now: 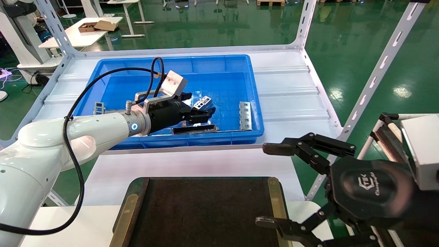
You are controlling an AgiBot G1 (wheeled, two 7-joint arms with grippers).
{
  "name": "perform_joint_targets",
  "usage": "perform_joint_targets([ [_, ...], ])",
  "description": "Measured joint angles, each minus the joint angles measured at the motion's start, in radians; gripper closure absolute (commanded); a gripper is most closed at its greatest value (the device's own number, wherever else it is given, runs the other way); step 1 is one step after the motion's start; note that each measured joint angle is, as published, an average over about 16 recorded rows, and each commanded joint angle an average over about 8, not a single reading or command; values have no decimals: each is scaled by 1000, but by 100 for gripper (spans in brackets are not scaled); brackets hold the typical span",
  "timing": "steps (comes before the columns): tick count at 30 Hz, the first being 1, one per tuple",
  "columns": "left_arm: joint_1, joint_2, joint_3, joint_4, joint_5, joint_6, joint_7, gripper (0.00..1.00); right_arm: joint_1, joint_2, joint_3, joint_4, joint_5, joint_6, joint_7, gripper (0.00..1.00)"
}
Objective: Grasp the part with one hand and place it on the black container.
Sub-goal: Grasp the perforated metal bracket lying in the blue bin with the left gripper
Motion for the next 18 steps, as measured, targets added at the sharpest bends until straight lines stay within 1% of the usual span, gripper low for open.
perform_joint_targets([
  [7,-13,9,0,60,-12,-2,38,100,0,0,0,0,0,0,0,100],
  [18,-22,3,3,113,-22,0,66,100,0,0,0,0,0,0,0,100],
])
